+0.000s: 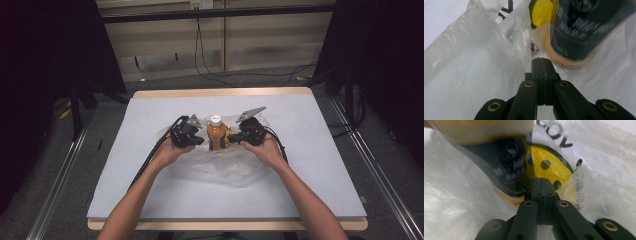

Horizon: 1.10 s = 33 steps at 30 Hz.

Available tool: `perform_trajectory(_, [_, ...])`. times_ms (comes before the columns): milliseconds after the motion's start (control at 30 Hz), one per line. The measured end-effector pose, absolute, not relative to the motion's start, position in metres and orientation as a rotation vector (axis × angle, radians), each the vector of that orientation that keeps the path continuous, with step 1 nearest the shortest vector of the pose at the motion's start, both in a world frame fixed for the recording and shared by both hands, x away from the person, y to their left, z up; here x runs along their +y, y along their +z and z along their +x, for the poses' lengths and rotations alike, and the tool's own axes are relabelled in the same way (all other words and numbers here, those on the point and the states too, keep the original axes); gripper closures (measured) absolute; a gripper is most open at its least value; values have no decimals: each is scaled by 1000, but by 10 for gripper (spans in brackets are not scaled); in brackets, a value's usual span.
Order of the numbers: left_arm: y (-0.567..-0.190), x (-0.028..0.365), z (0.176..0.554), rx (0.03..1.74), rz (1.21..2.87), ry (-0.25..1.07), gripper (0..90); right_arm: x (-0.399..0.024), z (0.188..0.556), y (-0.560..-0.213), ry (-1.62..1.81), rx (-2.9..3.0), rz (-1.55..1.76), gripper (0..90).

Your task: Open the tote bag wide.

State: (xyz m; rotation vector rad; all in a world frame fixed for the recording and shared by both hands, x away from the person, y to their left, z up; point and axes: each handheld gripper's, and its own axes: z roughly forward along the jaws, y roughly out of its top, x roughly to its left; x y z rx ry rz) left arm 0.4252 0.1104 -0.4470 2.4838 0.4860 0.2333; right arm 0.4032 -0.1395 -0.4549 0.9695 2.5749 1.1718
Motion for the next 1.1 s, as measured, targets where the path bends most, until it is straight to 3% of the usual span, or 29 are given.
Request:
perform_trajectory(400, [-465,147,430,601,2520,223,900,-141,404,-471,919,2733,948,900])
perform_trajectory(733, [-459,151,434,616,2635,274,900,-154,399,-463,726,2778,883,900])
perform_trajectory(867, [-457,152,434,598,2722,357,900,-167,392,-460,661,2819,853,900])
perform_trajectory(1100, [-456,172,439,646,2730,334,900,-183,389,-454,459,2879,809,900])
